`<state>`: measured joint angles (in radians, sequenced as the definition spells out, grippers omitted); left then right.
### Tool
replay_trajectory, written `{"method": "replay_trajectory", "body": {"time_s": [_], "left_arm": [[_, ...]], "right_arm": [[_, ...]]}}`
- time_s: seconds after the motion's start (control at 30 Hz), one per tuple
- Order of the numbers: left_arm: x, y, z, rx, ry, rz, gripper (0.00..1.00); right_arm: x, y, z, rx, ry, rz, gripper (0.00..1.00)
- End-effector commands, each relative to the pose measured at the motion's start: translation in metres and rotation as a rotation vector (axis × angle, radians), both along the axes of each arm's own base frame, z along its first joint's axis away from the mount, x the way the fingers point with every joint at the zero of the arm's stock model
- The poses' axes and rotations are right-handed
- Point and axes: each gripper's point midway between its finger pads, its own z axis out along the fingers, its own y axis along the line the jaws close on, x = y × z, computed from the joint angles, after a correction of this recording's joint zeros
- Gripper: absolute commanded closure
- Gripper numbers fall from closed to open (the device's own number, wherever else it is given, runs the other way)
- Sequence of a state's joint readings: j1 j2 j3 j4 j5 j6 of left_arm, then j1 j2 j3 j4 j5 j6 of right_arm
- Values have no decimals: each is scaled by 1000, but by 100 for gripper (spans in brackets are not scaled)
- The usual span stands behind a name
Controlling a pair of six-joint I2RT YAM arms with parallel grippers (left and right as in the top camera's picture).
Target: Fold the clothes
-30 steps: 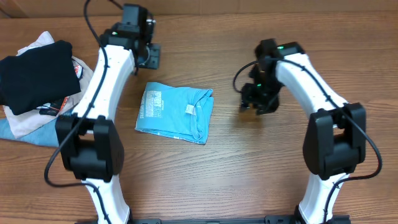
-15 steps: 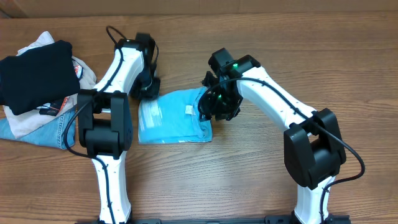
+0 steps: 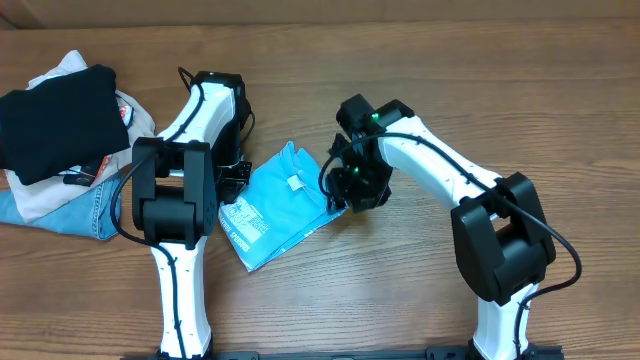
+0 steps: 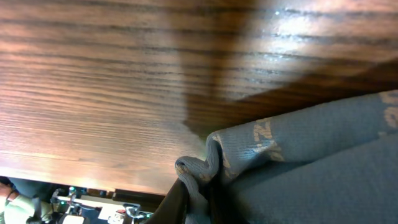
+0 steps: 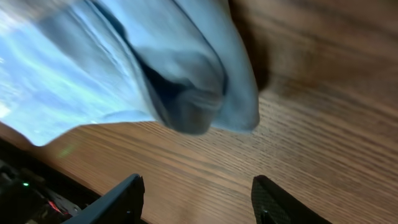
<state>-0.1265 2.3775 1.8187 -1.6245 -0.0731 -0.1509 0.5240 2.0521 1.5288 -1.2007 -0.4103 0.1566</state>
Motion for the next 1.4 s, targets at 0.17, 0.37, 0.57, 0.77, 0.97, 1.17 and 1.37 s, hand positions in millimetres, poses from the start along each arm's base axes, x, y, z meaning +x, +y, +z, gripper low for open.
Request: {"method": "replay_trajectory", "body": {"time_s": [0.17,0.37,0.57,0.77,0.97,1.17,1.37], "left_arm": [[-3,-11,-3,-31,13,33,87],[-3,-12,-3,-29,14,27,80],[-2,-12,-4,-30,8,27,45],[5,-14,-9,-20,-31,48,43],[26,-23,-18,-45,-136,73,42],[69,-22,-12,-69,-324,107,38],[109,-17,16,-84,-464,137,29]], "right_arm": [[4,-8,-18,-105,-148,58,41],[43,-20,-28,-208,-323,-17,42],[81,-31,-25,-272,-482,-56,42],[120,-51,-16,-330,-628,-111,42],[128,-89,-16,-423,-624,-111,42],[115,-125,-22,-480,-516,-150,41],[109,-132,-25,-464,-466,-170,41]]}}
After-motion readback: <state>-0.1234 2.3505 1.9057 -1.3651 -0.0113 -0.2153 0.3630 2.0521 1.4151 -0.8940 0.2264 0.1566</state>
